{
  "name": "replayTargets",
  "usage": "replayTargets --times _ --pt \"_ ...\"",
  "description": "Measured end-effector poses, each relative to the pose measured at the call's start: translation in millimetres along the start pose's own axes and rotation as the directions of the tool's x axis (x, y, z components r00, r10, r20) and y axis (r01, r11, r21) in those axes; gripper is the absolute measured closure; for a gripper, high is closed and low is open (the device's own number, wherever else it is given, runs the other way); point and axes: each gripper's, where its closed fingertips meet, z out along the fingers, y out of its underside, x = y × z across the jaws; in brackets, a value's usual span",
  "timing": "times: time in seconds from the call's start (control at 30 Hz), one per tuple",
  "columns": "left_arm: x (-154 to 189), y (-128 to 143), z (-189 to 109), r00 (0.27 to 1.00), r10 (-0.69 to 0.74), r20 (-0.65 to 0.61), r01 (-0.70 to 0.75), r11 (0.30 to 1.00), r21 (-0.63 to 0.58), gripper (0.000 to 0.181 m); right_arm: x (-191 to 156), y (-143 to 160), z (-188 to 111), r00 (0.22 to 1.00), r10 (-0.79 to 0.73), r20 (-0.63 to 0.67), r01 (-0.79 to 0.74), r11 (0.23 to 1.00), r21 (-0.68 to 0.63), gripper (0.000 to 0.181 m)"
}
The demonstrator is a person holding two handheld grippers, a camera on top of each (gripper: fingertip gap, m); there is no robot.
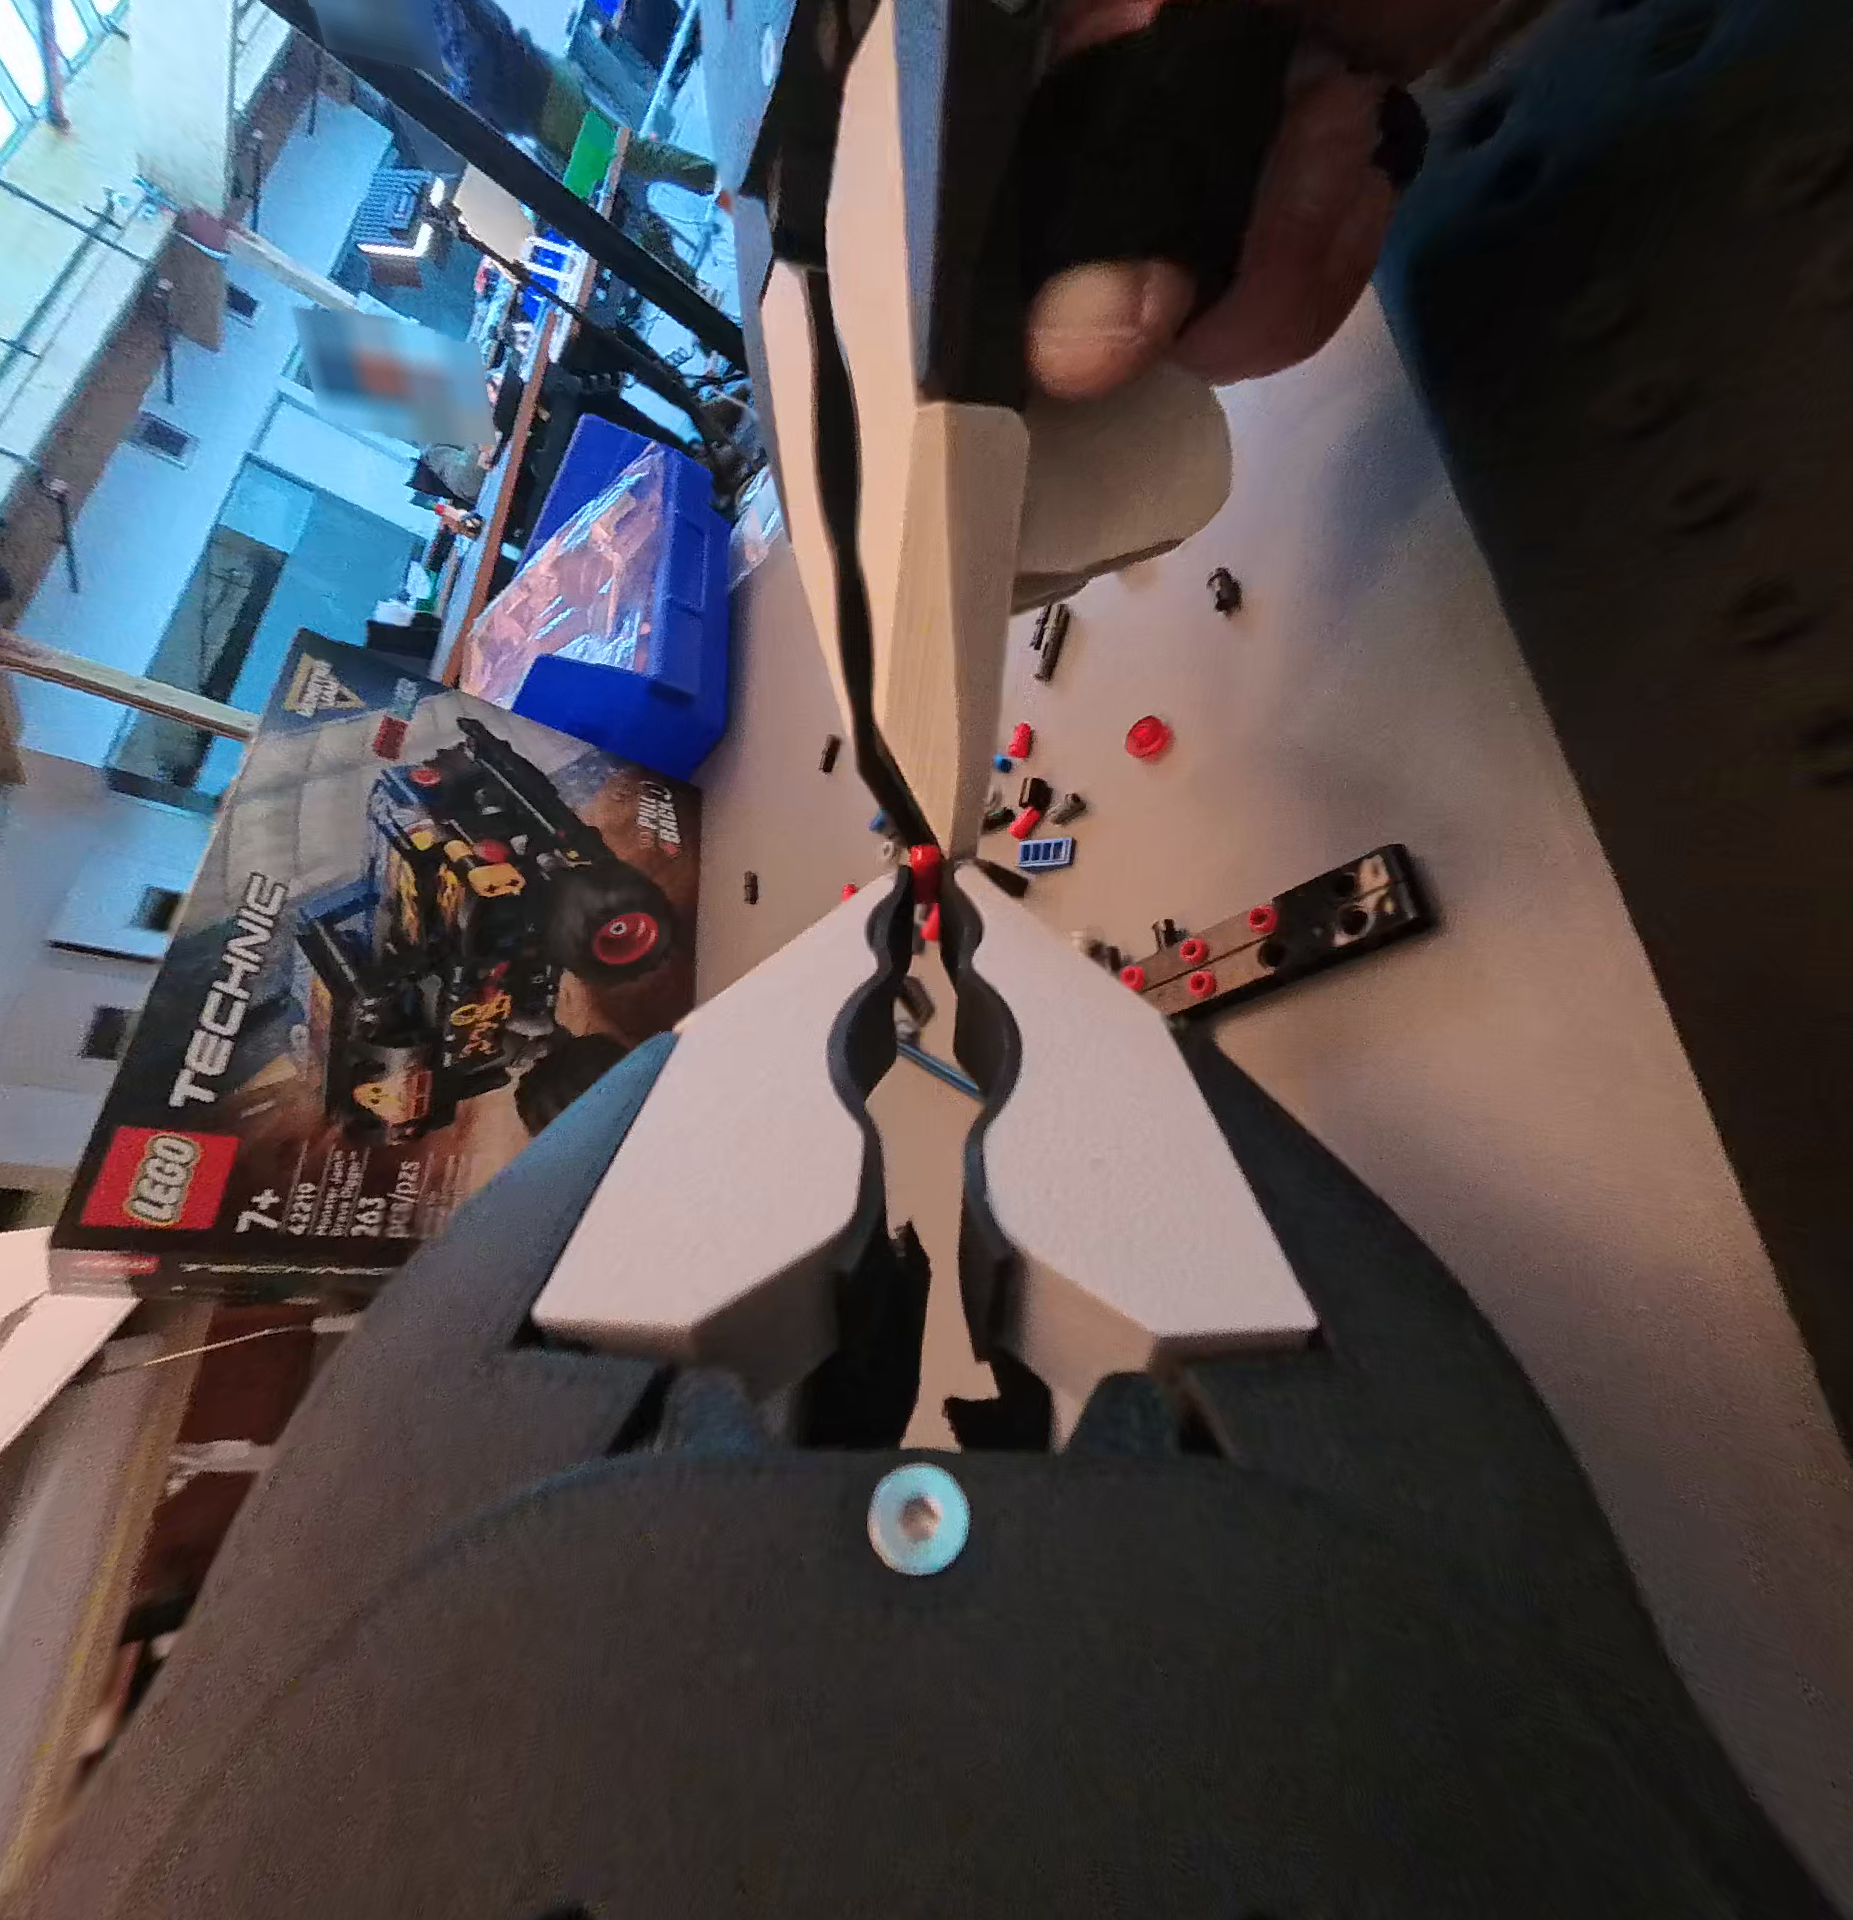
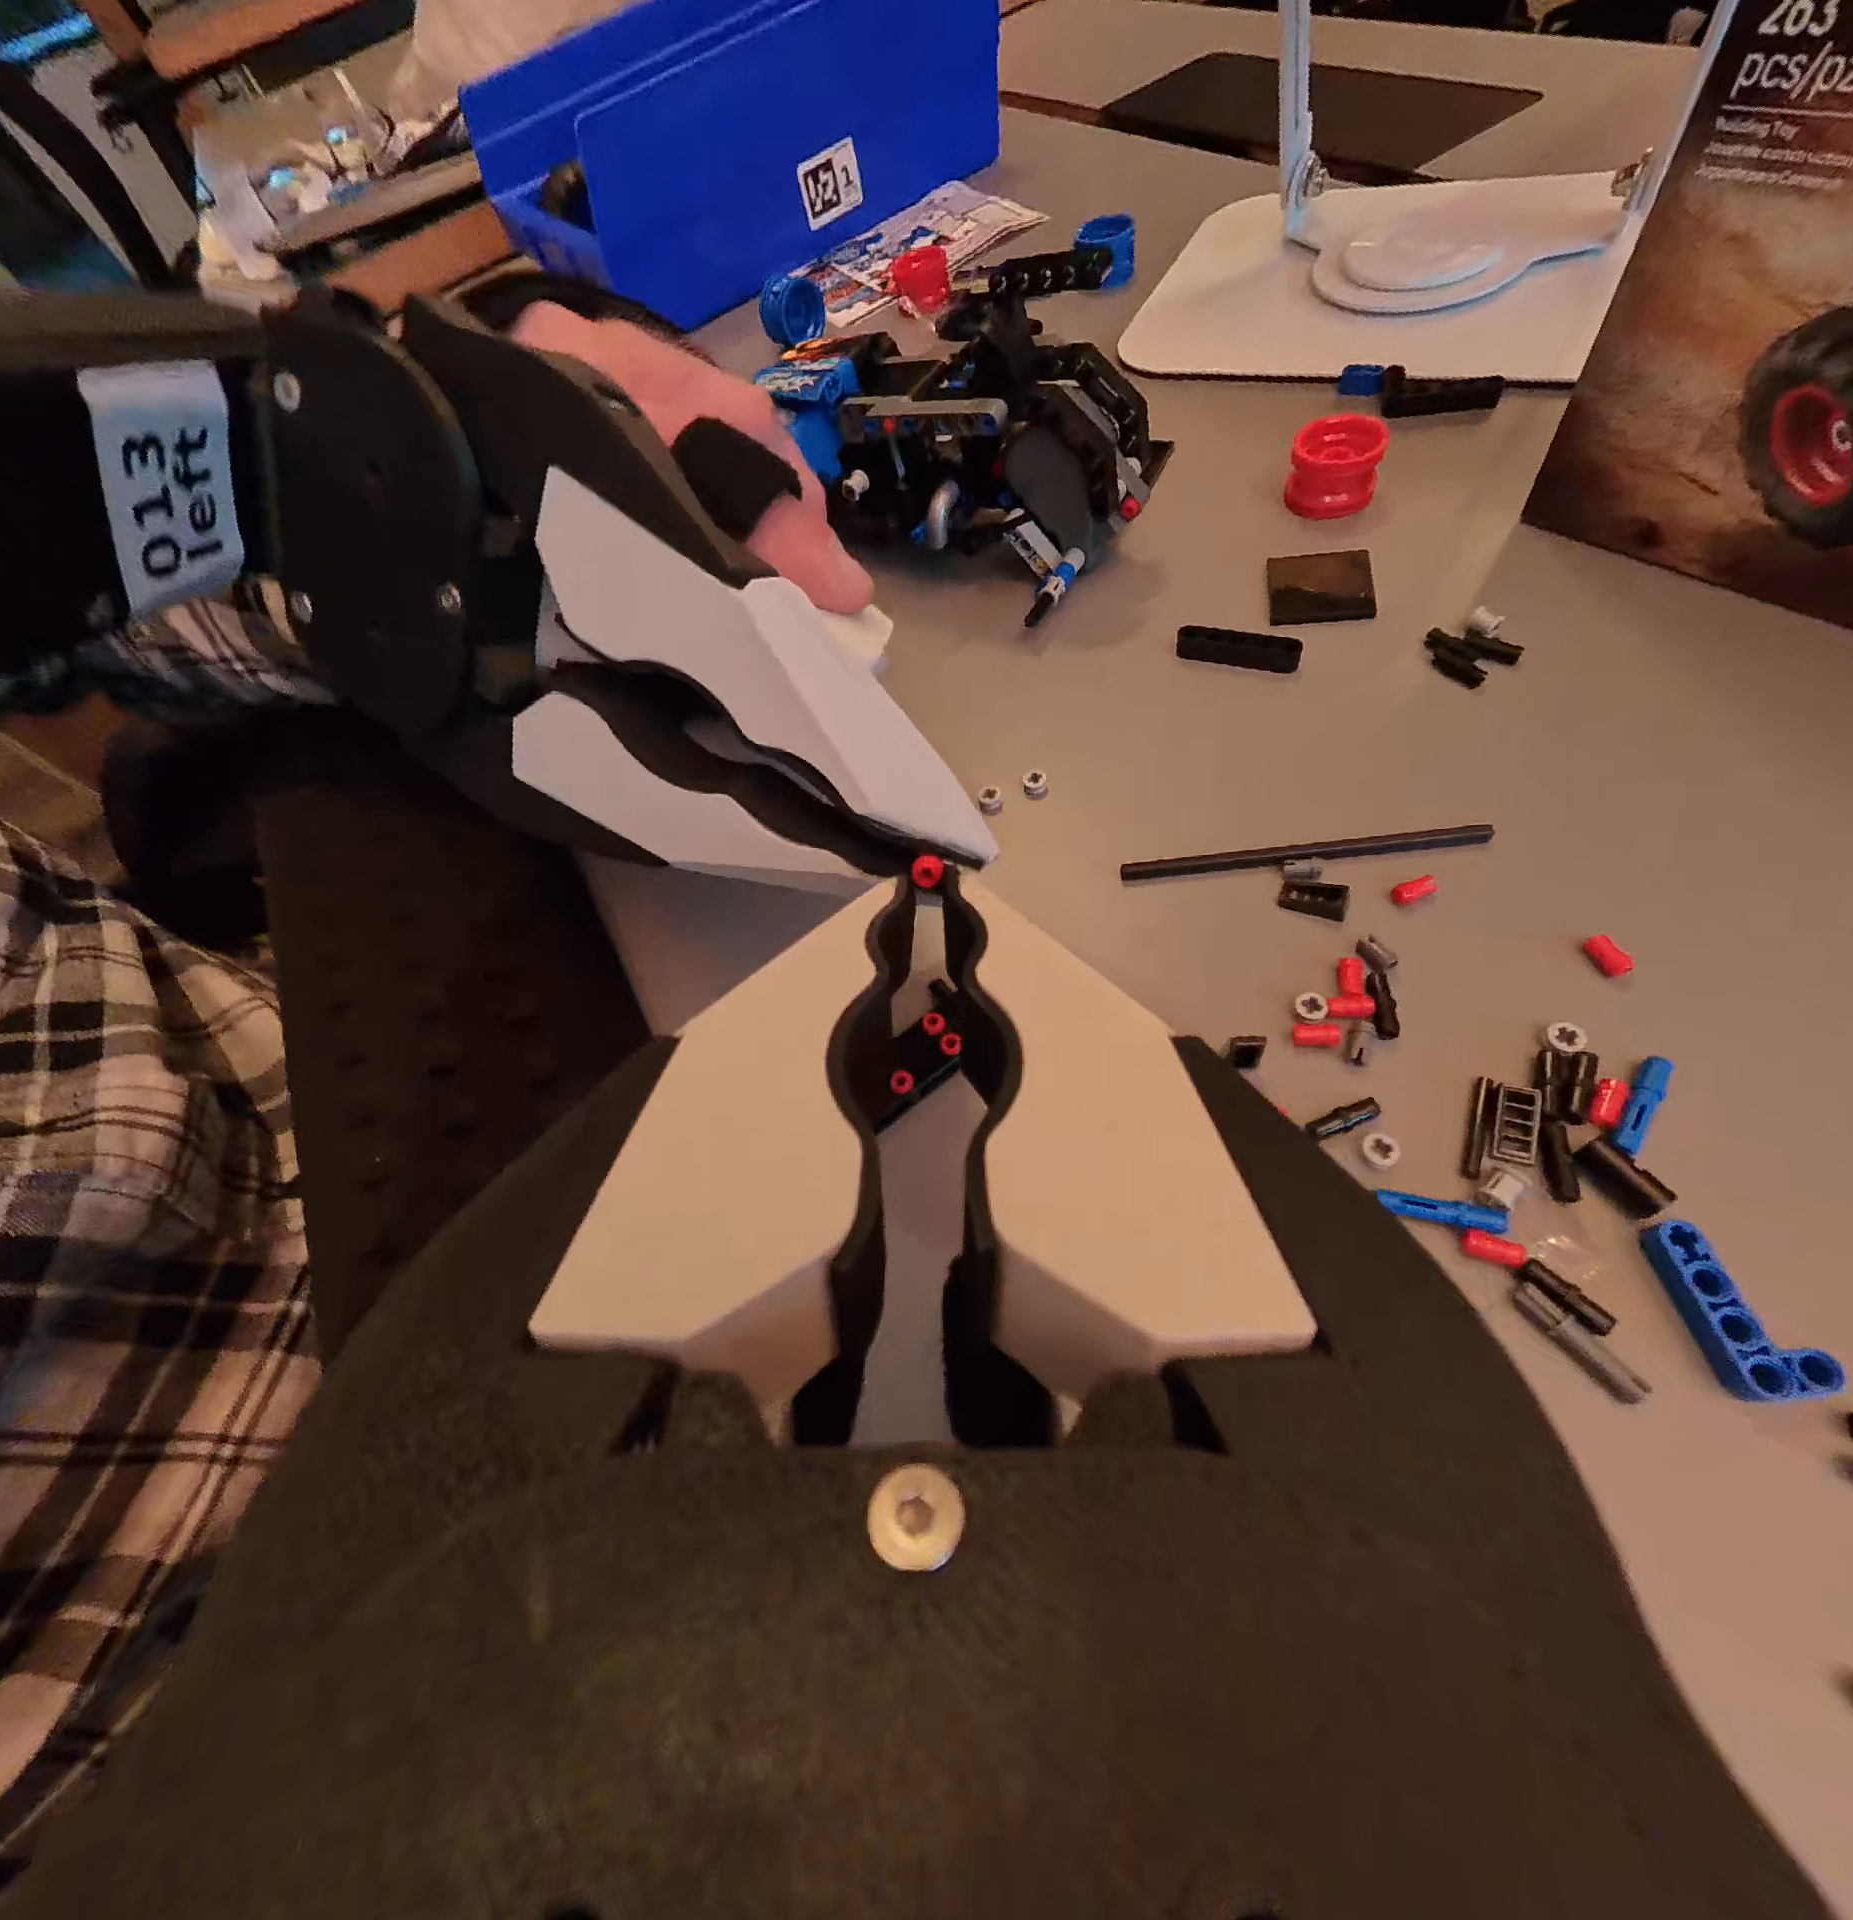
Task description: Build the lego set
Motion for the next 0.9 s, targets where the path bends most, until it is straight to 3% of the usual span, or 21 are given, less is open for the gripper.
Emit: replayTargets --times 0.17,0.47,0.9 --pt "-3.3 -2.5 -0.8 0.996 0.078 0.051 -0.076 0.997 -0.028 0.179 -3.6 -6.0 -3.5 0.987 0.136 0.08 -0.142 0.987 0.069 0.172" --pt "-7.6 -1.6 0.3 0.982 0.155 0.106 -0.148 0.986 -0.074 0.179 -0.4 -10.9 -2.7 0.981 0.186 0.054 -0.192 0.973 0.129 0.178" --pt "-8.5 -5.1 1.2 0.997 0.047 0.054 -0.047 0.999 -0.007 0.179 -1.6 -13.1 -6.9 0.99 0.137 0.03 -0.14 0.979 0.151 0.179"
